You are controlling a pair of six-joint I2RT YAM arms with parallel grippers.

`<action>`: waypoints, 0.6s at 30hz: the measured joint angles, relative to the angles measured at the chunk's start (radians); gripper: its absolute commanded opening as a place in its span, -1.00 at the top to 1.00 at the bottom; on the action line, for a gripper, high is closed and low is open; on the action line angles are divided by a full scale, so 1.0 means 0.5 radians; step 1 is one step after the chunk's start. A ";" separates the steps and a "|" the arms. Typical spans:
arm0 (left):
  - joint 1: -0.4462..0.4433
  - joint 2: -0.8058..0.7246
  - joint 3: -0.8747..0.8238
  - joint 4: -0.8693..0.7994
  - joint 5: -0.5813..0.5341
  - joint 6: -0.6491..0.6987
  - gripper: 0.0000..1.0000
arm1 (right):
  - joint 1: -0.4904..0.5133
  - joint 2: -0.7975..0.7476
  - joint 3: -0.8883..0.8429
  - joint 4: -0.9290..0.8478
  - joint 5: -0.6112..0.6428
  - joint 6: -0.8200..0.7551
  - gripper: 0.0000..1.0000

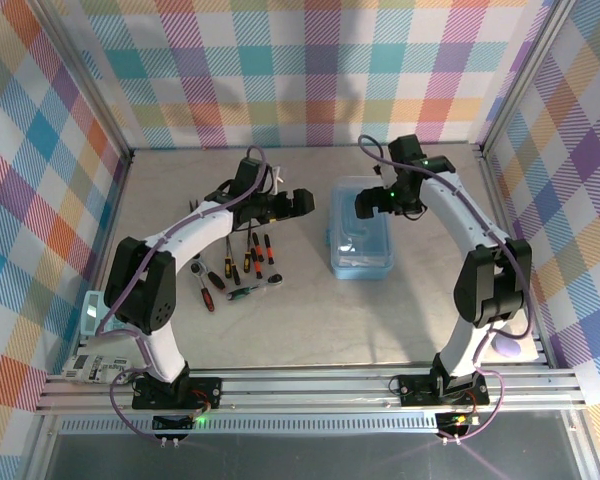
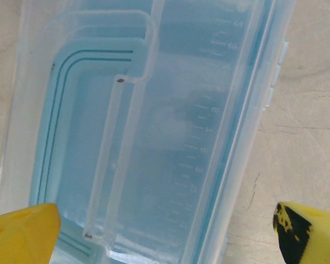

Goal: Pack the tool kit

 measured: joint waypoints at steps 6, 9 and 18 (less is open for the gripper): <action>0.000 0.000 -0.003 -0.125 -0.044 0.043 -0.99 | 0.000 0.091 -0.072 0.072 -0.029 0.013 -0.98; 0.000 0.000 -0.004 -0.134 -0.043 0.050 -0.99 | 0.000 0.117 -0.099 0.111 -0.053 0.018 -0.90; 0.000 0.000 -0.004 -0.141 -0.043 0.050 -0.99 | -0.001 0.117 -0.099 0.150 -0.097 0.066 -0.18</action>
